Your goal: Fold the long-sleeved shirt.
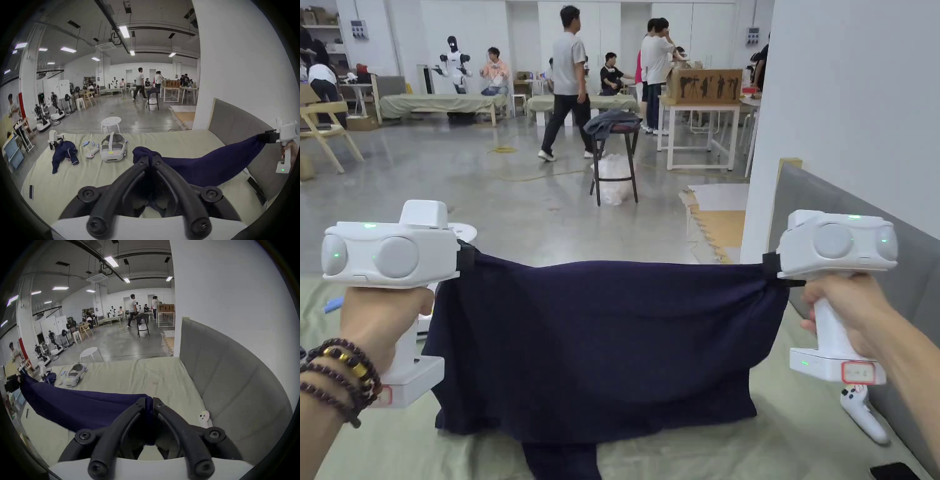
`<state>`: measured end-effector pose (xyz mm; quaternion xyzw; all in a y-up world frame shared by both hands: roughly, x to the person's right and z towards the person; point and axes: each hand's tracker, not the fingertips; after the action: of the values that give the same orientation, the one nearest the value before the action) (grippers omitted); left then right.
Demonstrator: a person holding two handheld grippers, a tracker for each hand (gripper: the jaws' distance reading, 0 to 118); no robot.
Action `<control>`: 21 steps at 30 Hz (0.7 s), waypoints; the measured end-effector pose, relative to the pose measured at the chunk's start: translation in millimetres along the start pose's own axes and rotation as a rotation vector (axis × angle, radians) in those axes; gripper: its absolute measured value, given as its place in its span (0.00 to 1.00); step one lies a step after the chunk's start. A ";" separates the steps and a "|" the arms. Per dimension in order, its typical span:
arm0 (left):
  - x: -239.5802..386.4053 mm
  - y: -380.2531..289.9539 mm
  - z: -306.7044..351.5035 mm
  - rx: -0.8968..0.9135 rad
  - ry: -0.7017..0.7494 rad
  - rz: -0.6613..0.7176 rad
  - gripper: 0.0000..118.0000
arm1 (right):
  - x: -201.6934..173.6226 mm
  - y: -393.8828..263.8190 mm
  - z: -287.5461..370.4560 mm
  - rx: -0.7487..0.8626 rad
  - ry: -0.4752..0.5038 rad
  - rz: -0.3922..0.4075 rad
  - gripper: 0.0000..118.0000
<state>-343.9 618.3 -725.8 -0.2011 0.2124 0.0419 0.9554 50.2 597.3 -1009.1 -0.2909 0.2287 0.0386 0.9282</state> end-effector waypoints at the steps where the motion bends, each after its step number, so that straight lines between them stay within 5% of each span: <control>1: 4.1 -11.8 18.7 0.013 -0.001 -0.015 0.04 | 3.8 -14.8 17.7 0.003 0.007 0.008 0.05; 6: 12.0 -113.6 91.5 -0.012 -0.024 -0.031 0.04 | 24.8 -120.0 75.2 -0.030 0.033 0.085 0.05; 14: 17.3 -318.7 133.7 -0.491 -0.065 0.021 0.04 | 43.2 -320.2 97.5 -0.494 0.095 0.219 0.05; 17: 17.0 -358.4 157.0 -0.634 -0.035 -0.037 0.04 | 41.0 -364.4 109.6 -0.652 0.100 0.332 0.05; 21: 10.3 -374.3 180.1 -0.707 -0.061 0.003 0.04 | 41.2 -390.3 119.4 -0.743 0.123 0.374 0.05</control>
<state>-202.6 348.0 -443.7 -0.5175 0.1563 0.1200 0.8327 214.9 338.3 -737.0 -0.5613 0.3029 0.2689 0.7217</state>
